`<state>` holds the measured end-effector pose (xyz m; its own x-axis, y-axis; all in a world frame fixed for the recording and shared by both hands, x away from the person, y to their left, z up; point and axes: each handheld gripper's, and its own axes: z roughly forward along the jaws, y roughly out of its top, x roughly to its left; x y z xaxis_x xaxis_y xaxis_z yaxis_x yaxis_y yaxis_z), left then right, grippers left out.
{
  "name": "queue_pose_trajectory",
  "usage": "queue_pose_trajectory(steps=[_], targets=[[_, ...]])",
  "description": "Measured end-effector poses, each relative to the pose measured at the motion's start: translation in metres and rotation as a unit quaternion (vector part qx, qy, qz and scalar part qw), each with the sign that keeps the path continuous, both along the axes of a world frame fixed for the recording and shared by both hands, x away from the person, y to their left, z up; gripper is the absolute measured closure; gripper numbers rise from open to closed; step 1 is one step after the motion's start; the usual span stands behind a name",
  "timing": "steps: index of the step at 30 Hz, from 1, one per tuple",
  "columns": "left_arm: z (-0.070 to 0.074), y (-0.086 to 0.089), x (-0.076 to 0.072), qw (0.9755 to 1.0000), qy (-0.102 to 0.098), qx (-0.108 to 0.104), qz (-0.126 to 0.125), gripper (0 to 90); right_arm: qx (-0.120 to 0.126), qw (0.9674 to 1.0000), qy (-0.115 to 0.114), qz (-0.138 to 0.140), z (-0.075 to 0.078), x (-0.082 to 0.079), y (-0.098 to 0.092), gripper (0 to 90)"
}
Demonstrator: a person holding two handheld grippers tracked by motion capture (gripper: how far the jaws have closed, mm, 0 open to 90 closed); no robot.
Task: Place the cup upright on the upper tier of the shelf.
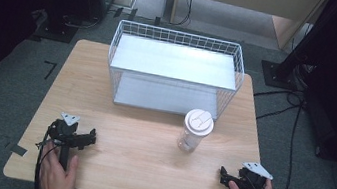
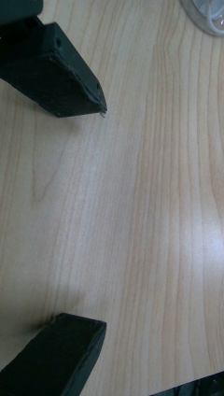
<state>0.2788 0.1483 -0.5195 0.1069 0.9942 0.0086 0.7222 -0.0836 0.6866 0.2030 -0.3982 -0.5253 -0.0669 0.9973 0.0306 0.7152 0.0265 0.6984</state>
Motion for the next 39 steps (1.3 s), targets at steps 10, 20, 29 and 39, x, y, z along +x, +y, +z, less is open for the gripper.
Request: queue_pose_trajectory(steps=[10,20,29,39], targets=[[0.000,0.000,0.000,1.0000,0.000,0.000,0.000,0.0,0.020,0.9994,-0.008,0.026,0.011,0.002,0.019,0.0],[0.000,0.000,0.000,1.0000,0.000,0.000,0.000,0.0,0.027,0.9978,-0.014,0.058,0.020,0.009,0.041,0.0],[0.000,0.000,0.000,1.0000,0.000,0.000,0.000,0.0,0.030,0.9956,-0.023,0.086,0.029,0.019,0.063,0.0],[0.000,0.000,0.000,1.0000,0.000,0.000,0.000,0.0,0.022,0.9932,-0.027,0.111,0.034,0.035,0.090,0.0]])
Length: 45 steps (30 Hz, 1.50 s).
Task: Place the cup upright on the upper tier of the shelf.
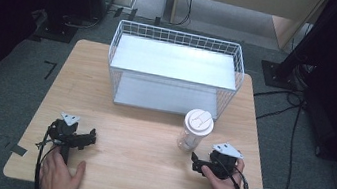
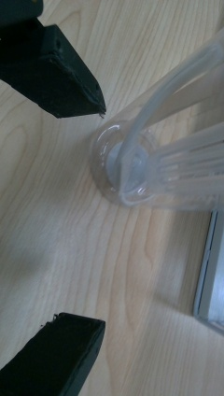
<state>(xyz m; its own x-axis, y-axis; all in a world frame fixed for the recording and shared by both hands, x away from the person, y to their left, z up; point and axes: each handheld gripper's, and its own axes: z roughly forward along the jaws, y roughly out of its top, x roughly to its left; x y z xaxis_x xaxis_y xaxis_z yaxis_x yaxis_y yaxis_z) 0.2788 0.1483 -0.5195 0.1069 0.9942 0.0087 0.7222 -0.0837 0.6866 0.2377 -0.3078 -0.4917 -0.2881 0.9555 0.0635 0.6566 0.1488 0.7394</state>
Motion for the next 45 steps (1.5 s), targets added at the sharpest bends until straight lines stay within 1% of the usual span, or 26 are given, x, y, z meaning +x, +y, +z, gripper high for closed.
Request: queue_pose_trajectory(steps=[2,6,10,13,16,18,19,21,24,26,27,28,29,30,33,35,39,41,42,43,45], targets=[[0.000,0.000,0.000,1.0000,0.000,0.000,0.000,0.0,-0.003,1.0000,-0.001,0.009,0.001,0.005,0.007,0.0],[0.000,0.000,0.000,1.0000,0.000,0.000,0.000,0.0,-0.001,0.9999,-0.001,0.017,0.002,0.010,0.016,0.0],[0.000,0.000,0.000,1.0000,0.000,0.000,0.000,0.0,-0.002,0.9998,-0.004,0.019,0.004,0.015,0.020,0.0],[0.000,0.000,0.000,1.0000,0.000,0.000,0.000,0.0,0.003,0.9998,-0.006,0.021,0.005,0.018,0.024,0.0],[0.000,0.000,0.000,1.0000,0.000,0.000,0.000,0.0,0.006,0.9996,-0.013,0.024,0.008,0.023,0.029,0.0],[0.000,0.000,0.000,1.0000,0.000,0.000,0.000,0.0,0.009,0.9995,-0.015,0.025,0.009,0.024,0.030,0.1],[0.000,0.000,0.000,1.0000,0.000,0.000,0.000,0.0,0.012,0.9994,-0.019,0.028,0.010,0.025,0.033,0.1],[0.000,0.000,0.000,1.0000,0.000,0.000,0.000,0.0,0.012,0.9993,-0.020,0.029,0.010,0.026,0.035,0.1],[0.000,0.000,0.000,1.0000,0.000,0.000,0.000,0.0,0.018,0.9989,-0.030,0.032,0.013,0.029,0.039,0.2],[0.000,0.000,0.000,1.0000,0.000,0.000,0.000,0.0,0.021,0.9987,-0.032,0.035,0.014,0.029,0.041,0.3],[0.000,0.000,0.000,1.0000,0.000,0.000,0.000,0.0,0.023,0.9985,-0.037,0.035,0.015,0.030,0.042,1.0],[0.000,0.000,0.000,1.0000,0.000,0.000,0.000,0.0,0.024,0.9981,-0.046,0.033,0.018,0.030,0.043,4.6],[0.000,0.000,0.000,1.0000,0.000,0.000,0.000,0.0,0.024,0.9981,-0.046,0.033,0.018,0.030,0.043,4.6],[0.000,0.000,0.000,1.0000,0.000,0.000,0.000,0.0,0.028,0.9978,-0.051,0.031,0.019,0.030,0.045,5.1],[0.000,0.000,0.000,1.0000,0.000,0.000,0.000,0.0,0.030,0.9974,-0.058,0.031,0.022,0.031,0.047,6.4],[0.000,0.000,0.000,1.0000,0.000,0.000,0.000,0.0,0.032,0.9966,-0.068,0.034,0.024,0.032,0.049,6.7],[0.000,0.000,0.000,1.0000,0.000,0.000,0.000,0.0,0.035,0.9961,-0.073,0.034,0.026,0.032,0.051,6.8],[0.000,0.000,0.000,1.0000,0.000,0.000,0.000,0.0,0.040,0.9950,-0.086,0.032,0.029,0.032,0.052,6.9],[0.000,0.000,0.000,1.0000,0.000,0.000,0.000,0.0,0.040,0.9950,-0.086,0.032,0.029,0.032,0.052,6.9],[0.000,0.000,0.000,1.0000,0.000,0.000,0.000,0.0,0.043,0.9942,-0.094,0.030,0.031,0.032,0.054,7.2],[0.000,0.000,0.000,1.0000,0.000,0.000,0.000,0.0,0.046,0.9935,-0.100,0.028,0.033,0.032,0.055,7.3]])
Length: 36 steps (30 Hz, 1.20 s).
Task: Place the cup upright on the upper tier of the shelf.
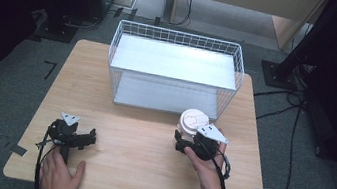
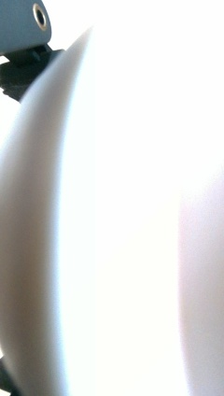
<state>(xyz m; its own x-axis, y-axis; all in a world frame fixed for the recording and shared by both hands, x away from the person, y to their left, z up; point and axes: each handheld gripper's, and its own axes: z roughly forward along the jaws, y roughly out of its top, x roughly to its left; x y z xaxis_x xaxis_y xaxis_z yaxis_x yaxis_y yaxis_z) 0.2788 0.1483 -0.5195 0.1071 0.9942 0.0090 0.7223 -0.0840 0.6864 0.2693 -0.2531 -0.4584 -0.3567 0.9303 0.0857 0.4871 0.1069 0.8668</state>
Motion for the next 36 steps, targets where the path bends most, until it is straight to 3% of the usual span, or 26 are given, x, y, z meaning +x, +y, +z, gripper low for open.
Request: queue_pose_trajectory(steps=[3,6,14,22,31,36], targets=[[0.000,0.000,0.000,1.0000,0.000,0.000,0.000,0.0,0.002,1.0000,-0.005,0.001,0.002,0.000,0.001,7.6],[0.000,0.000,0.000,1.0000,0.000,0.000,0.000,0.0,0.001,0.9998,-0.019,-0.009,0.007,0.000,0.002,13.8],[0.000,0.000,0.000,1.0000,0.000,0.000,0.000,0.0,0.006,0.9996,-0.027,-0.011,0.012,0.001,0.003,14.3],[0.000,0.000,0.000,1.0000,0.000,0.000,0.000,0.0,-0.008,0.9993,-0.034,-0.017,0.015,0.000,0.005,15.2],[0.000,0.000,0.000,1.0000,0.001,0.001,0.000,0.0,0.007,0.9987,-0.049,-0.016,0.025,-0.001,0.003,15.5],[0.000,0.000,0.000,1.0000,0.001,0.001,0.000,0.0,0.013,0.9973,-0.070,-0.016,0.037,-0.002,0.004,15.5]])
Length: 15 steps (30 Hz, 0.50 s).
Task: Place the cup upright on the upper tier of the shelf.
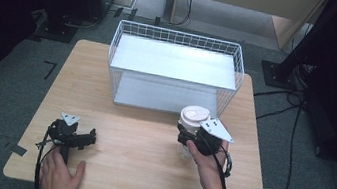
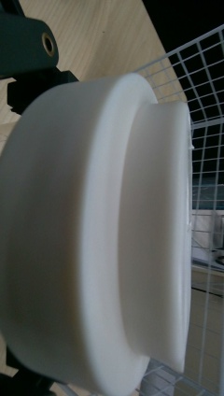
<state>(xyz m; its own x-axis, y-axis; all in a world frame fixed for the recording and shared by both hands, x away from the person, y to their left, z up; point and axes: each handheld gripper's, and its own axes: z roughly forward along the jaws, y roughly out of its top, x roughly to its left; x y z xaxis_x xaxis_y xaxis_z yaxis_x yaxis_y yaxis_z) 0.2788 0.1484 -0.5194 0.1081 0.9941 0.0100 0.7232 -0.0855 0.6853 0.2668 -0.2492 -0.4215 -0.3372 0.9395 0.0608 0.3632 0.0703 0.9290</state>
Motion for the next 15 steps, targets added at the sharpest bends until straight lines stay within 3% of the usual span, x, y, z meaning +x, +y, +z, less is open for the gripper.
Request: queue_pose_trajectory(steps=[8,15], targets=[[0.000,0.000,0.000,1.0000,0.000,0.000,0.000,0.0,0.010,0.9986,-0.051,0.001,0.026,-0.002,0.004,15.6],[0.000,0.000,0.000,1.0000,-0.001,0.000,0.000,0.0,0.021,0.9939,-0.108,-0.004,0.050,-0.003,0.009,15.6]])
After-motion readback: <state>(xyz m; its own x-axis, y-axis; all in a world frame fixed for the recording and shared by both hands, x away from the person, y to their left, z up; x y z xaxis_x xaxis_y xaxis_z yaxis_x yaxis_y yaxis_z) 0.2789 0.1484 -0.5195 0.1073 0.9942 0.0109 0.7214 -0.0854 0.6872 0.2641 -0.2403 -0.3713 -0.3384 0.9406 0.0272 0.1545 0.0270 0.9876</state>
